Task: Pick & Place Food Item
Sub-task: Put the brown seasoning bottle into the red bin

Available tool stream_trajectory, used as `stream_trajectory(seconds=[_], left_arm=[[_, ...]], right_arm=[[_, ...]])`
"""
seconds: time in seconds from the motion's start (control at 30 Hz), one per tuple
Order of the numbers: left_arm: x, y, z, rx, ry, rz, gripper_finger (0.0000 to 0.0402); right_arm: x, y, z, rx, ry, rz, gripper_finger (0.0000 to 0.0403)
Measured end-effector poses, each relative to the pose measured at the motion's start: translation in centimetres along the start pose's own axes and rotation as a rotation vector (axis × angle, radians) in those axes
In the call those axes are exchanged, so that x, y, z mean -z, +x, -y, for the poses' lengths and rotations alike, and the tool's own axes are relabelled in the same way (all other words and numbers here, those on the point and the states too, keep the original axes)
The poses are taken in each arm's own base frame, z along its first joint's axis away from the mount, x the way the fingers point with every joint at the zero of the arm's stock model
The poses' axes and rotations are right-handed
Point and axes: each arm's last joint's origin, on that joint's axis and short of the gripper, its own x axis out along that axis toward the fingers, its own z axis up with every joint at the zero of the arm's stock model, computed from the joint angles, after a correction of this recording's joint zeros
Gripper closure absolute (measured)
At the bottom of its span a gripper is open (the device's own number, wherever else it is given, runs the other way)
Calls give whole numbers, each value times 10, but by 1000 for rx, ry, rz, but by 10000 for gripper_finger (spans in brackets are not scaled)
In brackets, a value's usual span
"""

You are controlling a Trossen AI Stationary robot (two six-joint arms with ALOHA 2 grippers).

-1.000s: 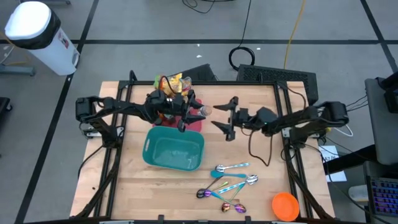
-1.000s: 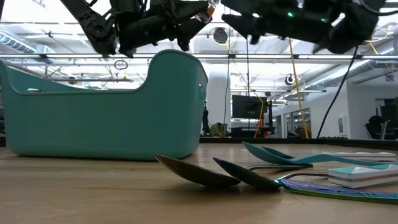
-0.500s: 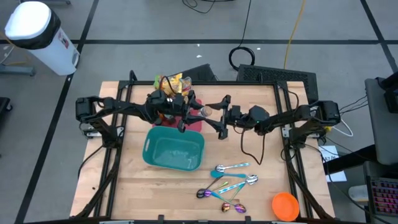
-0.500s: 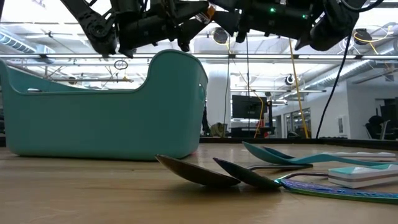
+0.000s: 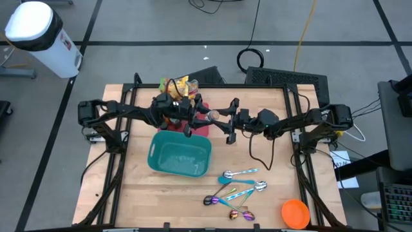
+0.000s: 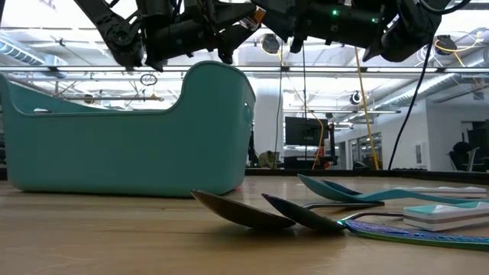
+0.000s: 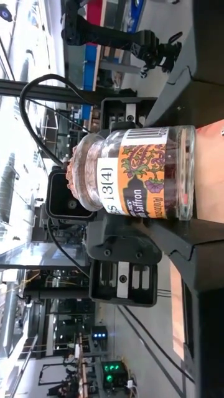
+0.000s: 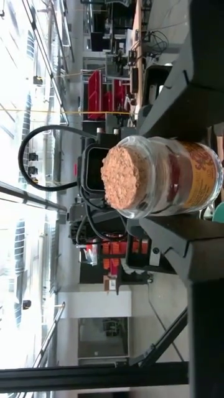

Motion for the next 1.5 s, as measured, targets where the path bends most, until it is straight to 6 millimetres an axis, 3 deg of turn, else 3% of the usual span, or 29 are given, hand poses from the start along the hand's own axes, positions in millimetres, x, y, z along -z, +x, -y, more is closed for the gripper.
stream_trajectory(seconds=[0.23, 0.4, 0.47, 0.67, 0.8, 0.97, 1.17, 1.5], left_arm=[[3, 3, 6, 11, -85, -24, 199], [12, 4, 8, -3, -238, -113, 44], [11, 4, 7, -9, -267, -150, 20], [1, 9, 8, -18, -349, -348, 93], [-23, 15, 8, -53, -339, -515, 132], [-58, 26, 8, -244, -227, -724, 155], [-79, 43, 10, -357, -158, -831, 150], [-61, 56, -7, -563, -212, -797, 83]], right_arm=[[-3, -1, 0, 0, 11, -14, 235], [-10, -5, 1, -1, -19, -148, 235], [-19, -6, 2, 4, -21, -197, 235], [-31, -17, 2, 2, -16, -433, 235], [-33, -25, 2, 59, -34, -540, 235], [-23, -30, 2, 123, -86, -634, 235], [-3, -24, -4, 235, -329, -687, 235], [23, -11, -8, 418, -704, -716, 234]])
